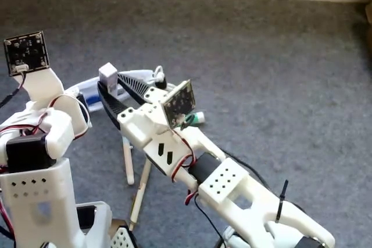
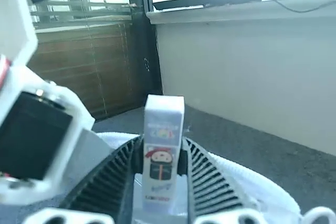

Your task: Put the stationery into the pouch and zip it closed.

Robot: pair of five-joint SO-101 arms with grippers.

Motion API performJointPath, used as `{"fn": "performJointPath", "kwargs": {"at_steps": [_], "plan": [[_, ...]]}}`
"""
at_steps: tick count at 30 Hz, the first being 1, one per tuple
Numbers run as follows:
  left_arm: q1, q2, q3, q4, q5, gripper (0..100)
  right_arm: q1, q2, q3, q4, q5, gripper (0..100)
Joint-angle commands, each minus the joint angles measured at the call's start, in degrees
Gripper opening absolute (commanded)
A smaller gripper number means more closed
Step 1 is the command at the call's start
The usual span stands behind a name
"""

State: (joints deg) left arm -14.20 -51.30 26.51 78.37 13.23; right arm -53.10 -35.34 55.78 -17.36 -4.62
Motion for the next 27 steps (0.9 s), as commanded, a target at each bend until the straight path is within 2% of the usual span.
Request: {"fn": "performJointPath", "kwargs": {"at_steps": [1,8,14,21,27], "plan": [[1.1,-0.6,-1.6,-1.1,-0.1,1,1.0,1.8,-2.2,1.1,0.8,1.1],[1.1,-0.6,-1.5,-1.1,-0.1,1,1.0,2.4,-2.6,1.1,0.8,16.2],[1.1,-0.6,-1.5,-1.1,-0.1,1,0.7,2.3,-5.0,2.6,1.0,16.4],[1.1,-0.6,-1.5,-1.1,-0.1,1,1.2,-3.0,-14.1,14.5,0.9,16.4],[1.1,-0.6,-1.5,-1.1,-0.1,1,7.5,-13.1,-22.2,37.3,0.9,16.4]]}}
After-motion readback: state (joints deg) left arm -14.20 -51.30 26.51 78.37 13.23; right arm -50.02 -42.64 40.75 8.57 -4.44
